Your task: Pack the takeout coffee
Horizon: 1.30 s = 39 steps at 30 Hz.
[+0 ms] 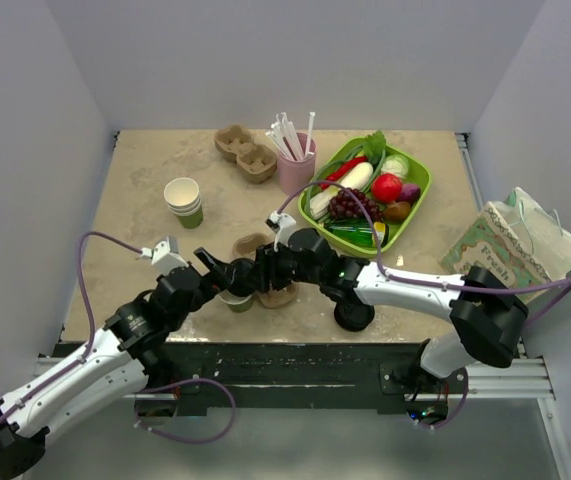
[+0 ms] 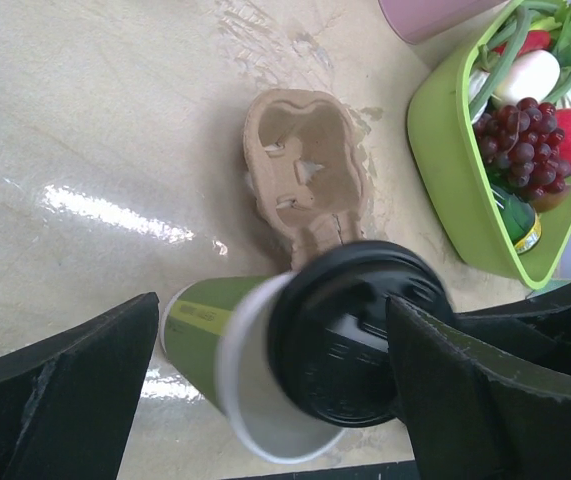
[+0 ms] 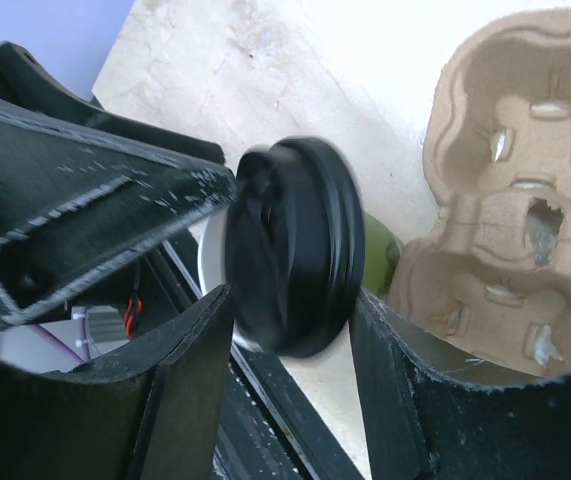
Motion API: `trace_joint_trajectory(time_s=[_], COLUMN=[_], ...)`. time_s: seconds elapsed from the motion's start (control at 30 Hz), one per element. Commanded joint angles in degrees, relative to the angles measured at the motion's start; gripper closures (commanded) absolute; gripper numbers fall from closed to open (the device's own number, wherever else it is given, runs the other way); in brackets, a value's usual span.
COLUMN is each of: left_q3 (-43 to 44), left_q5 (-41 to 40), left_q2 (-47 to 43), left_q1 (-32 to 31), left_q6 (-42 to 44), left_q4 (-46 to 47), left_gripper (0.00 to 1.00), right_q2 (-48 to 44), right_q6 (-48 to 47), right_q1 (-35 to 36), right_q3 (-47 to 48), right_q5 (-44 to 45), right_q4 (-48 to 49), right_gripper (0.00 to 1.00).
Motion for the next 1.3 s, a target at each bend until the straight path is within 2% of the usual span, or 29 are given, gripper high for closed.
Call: trace_joint_trajectory(time_s=[0.0, 0.5, 0.7, 1.27], left_q3=[-0.2, -2.5, -4.6, -5.7], left_q5=[1.7, 2.7, 7.1, 6.9], left_q2=[-0.2, -5.0, -5.0, -5.3], left_q1=[0.4, 0.4, 0.4, 0.4], left_q6=[1.4, -0.2, 2.8, 1.4], left_q4=[2.5, -2.0, 3.6, 2.5], left_gripper=[0.0, 0.0, 0.0, 0.0], right_q2=[-2.9, 0.1, 0.5, 4.7], right_q6=[-1.8, -1.6, -5.2, -10.7], right_q1=[-0.3, -0.3, -0.3, 0.0], right_q3=[3.4, 5.1, 5.8, 8.3], right_q5=[0.4, 2.7, 1.1, -7.6], right_q4=[-0.2, -3.0, -4.5, -5.7], right_gripper=[0.46, 0.51, 0.51, 0.47])
